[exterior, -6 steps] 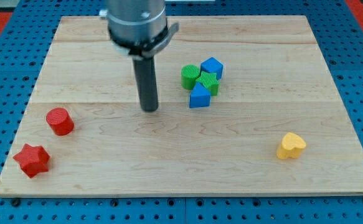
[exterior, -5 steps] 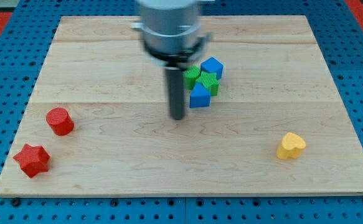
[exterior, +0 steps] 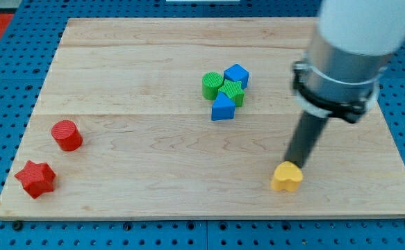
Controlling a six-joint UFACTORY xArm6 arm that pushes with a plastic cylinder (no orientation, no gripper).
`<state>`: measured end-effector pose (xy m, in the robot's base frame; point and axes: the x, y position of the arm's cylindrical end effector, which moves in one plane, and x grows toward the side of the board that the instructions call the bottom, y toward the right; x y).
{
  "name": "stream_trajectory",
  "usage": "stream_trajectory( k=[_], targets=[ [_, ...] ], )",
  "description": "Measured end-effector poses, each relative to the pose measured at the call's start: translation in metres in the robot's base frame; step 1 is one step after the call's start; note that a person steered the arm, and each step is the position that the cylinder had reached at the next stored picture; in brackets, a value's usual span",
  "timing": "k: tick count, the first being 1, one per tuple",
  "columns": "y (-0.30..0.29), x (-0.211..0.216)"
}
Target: Move the yellow heart towards the bottom center of the board
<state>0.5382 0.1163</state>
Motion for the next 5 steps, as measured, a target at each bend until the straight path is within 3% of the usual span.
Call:
stream_trajectory(
  k=[1,2,3,4,5],
  targets=[
    [0.056,0.0],
    [0.039,0.028],
    [-0.059,0.034],
    [-0.121,0.034],
    [-0.108,0.046]
  ],
)
